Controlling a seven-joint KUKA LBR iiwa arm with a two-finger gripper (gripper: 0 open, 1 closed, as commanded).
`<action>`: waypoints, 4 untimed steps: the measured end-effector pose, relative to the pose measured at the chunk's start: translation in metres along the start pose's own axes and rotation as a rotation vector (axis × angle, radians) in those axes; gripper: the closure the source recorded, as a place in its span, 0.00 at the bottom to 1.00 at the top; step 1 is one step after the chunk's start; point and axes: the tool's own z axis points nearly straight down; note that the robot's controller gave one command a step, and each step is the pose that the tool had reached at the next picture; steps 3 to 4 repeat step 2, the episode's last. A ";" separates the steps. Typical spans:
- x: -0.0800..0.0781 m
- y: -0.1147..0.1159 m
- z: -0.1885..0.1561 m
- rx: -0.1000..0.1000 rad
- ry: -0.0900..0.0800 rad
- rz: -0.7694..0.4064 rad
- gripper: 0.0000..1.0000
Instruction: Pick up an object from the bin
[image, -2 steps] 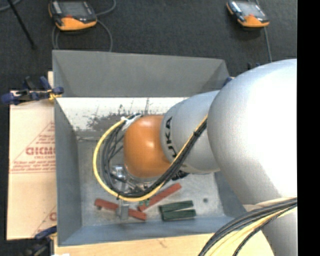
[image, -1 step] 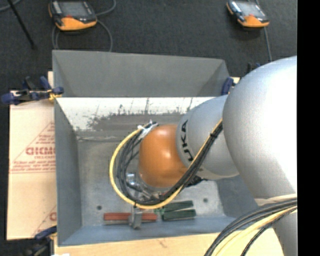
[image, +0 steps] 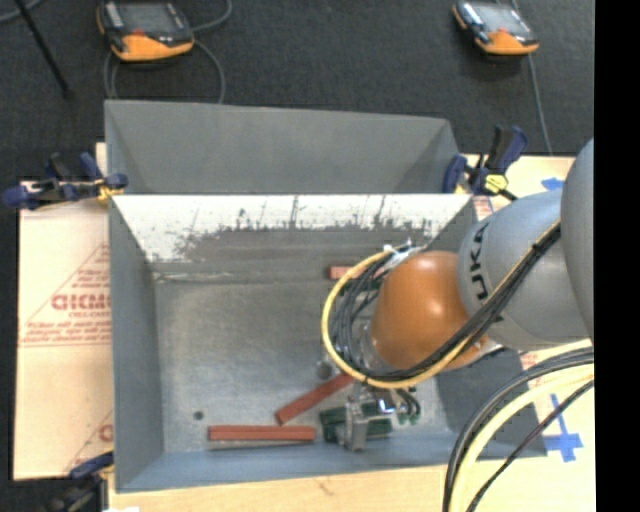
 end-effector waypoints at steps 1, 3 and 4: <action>0.001 0.005 -0.001 -0.002 0.009 -0.003 1.00; -0.002 0.002 -0.173 0.001 0.004 -0.008 1.00; -0.002 0.002 -0.173 0.001 0.004 -0.008 1.00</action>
Offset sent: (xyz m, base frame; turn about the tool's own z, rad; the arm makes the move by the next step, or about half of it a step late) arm 0.0000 0.0000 0.0000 0.0000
